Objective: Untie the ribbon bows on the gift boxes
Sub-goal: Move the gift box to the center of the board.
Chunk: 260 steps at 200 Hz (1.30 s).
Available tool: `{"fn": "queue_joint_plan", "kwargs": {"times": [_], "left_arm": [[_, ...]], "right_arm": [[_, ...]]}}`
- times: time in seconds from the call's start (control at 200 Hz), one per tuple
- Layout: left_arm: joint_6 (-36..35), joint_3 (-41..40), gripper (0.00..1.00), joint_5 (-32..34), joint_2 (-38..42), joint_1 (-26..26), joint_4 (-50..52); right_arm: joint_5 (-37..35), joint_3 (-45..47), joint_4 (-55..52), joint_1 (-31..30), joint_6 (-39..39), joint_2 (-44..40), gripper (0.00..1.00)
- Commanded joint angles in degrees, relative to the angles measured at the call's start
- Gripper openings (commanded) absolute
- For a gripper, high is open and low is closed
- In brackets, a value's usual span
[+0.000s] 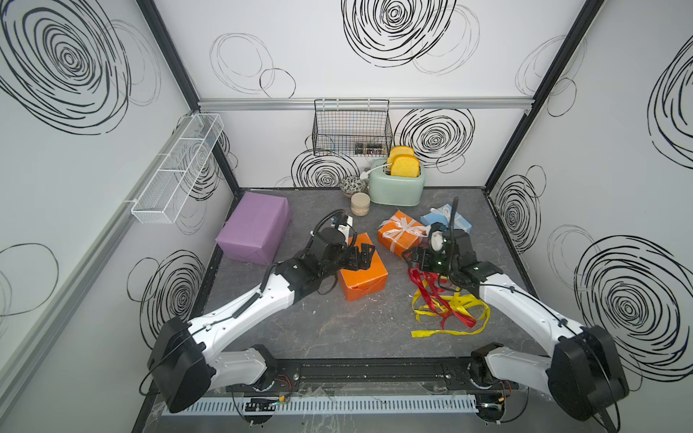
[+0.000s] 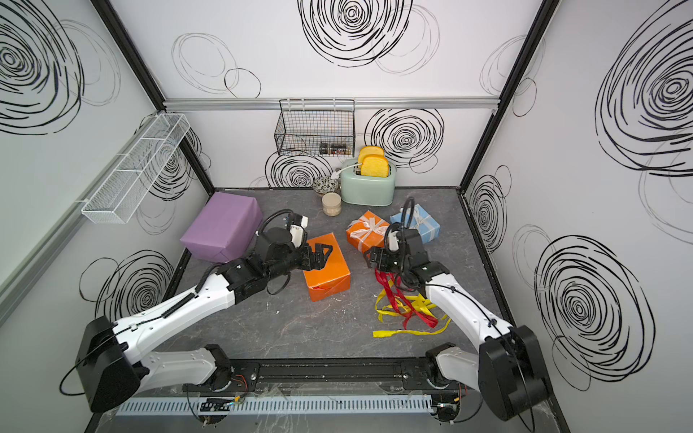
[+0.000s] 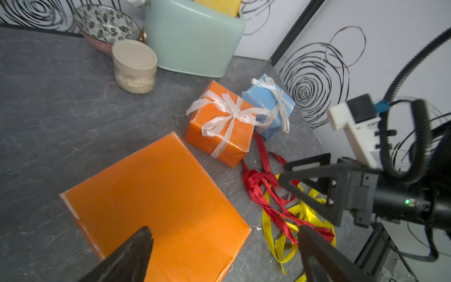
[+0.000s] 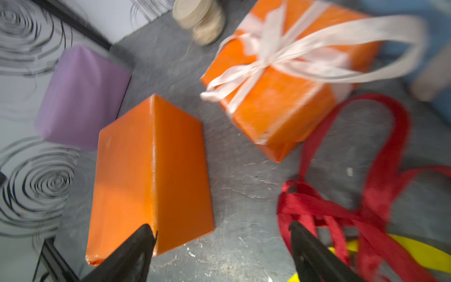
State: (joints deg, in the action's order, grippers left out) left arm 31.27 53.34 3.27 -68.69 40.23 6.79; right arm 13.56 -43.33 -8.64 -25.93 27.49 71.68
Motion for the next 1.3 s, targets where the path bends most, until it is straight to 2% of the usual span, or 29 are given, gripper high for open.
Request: {"fn": "queue_joint_plan", "kwargs": {"times": [0.0, 0.08, 0.175, 0.255, 0.405, 0.575, 0.7, 0.756, 0.881, 1.001, 1.146, 1.296], "left_arm": [[1.45, -2.67, 0.96, 5.33, 4.94, -2.08, -4.63], [2.11, -4.04, 0.96, 6.25, 7.10, -3.25, -5.99], [3.03, -4.86, 0.96, 6.84, 8.75, -4.29, -6.74], [4.00, -5.59, 0.96, 6.63, 9.69, -5.27, -7.28], [5.71, -6.39, 0.96, 4.97, 10.21, -7.22, -8.14], [6.14, -6.34, 0.96, 4.20, 10.16, -7.62, -8.21], [6.26, -6.37, 0.96, 4.12, 10.24, -7.73, -8.20], [6.31, -6.41, 0.96, 4.13, 10.29, -7.80, -8.21], [7.11, -6.58, 0.96, 4.18, 10.22, -8.30, -8.08], [7.49, -6.56, 0.96, 4.96, 10.15, -8.84, -7.41], [7.67, -6.32, 0.96, 6.51, 9.89, -9.42, -6.38], [8.51, -6.23, 0.96, 7.46, 9.82, -10.54, -5.59]], "right_arm": [[-7.27, -4.75, -5.74, -6.50, -3.45, 5.98, 0.92], [-10.83, -9.92, -11.74, -7.19, -1.47, 10.54, 0.92], [-10.73, -9.78, -10.35, -7.31, -0.20, 10.35, 0.93], [-7.96, -7.96, -6.46, -7.23, 0.63, 8.26, 0.93], [2.17, -6.63, -1.18, -8.09, -1.36, 7.85, 0.90], [4.02, -11.22, -7.29, -11.27, -2.99, 14.06, 0.90], [10.00, -9.72, -2.59, -13.02, -1.97, 15.01, 0.91], [10.04, -9.58, -0.71, -13.83, -0.85, 15.90, 0.91], [9.92, -12.18, 1.09, -14.85, 4.87, 20.24, 0.87], [9.48, -12.98, 8.11, -14.85, 14.05, 24.19, 0.83], [10.62, -15.32, 17.55, -15.24, 23.37, 29.47, 0.84], [11.78, -20.67, 24.51, -15.38, 29.52, 36.43, 0.86]]}}
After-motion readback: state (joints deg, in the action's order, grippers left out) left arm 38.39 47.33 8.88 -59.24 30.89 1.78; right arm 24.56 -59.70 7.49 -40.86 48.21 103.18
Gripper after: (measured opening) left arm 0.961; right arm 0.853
